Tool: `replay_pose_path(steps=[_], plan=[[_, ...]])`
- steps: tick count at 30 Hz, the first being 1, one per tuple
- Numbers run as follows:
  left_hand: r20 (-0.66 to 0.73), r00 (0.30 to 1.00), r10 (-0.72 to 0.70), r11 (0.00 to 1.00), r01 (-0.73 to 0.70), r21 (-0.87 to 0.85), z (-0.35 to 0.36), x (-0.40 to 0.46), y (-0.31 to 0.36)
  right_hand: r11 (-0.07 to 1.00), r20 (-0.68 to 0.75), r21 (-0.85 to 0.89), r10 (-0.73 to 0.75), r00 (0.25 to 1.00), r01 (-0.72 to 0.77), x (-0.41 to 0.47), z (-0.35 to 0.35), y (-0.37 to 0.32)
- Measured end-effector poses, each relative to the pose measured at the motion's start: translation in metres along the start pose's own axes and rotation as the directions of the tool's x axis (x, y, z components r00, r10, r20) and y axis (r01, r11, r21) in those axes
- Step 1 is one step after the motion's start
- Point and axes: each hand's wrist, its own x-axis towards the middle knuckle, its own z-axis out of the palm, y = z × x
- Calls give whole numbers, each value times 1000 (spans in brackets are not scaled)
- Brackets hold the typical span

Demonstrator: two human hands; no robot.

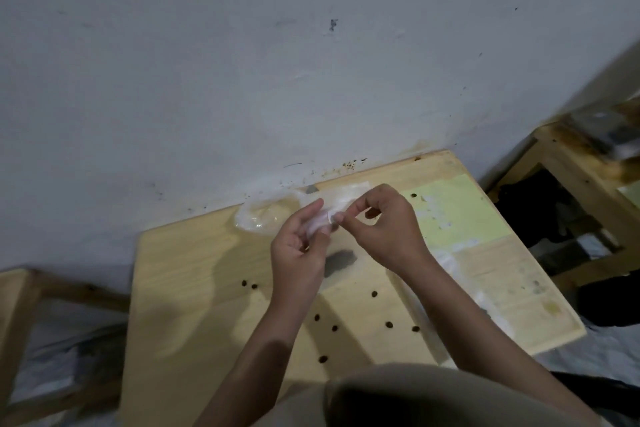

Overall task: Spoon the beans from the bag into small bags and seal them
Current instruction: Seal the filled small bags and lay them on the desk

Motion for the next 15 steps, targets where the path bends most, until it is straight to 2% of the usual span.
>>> replay_pose_path(steps=[6, 11, 15], plan=[[-89, 996, -18, 998, 12, -68, -43, -18, 6, 999, -2, -43, -3, 1000, 3, -26, 39, -29], [-170, 985, -31, 996, 15, -91, -88, -19, 12, 986, 38, 144, 79, 996, -84, -34, 73, -46], [-229, 971, -64, 994, 43, -96, -130, -13, 13, 973, 82, 223, 39, 996, -57, -40, 114, -55]])
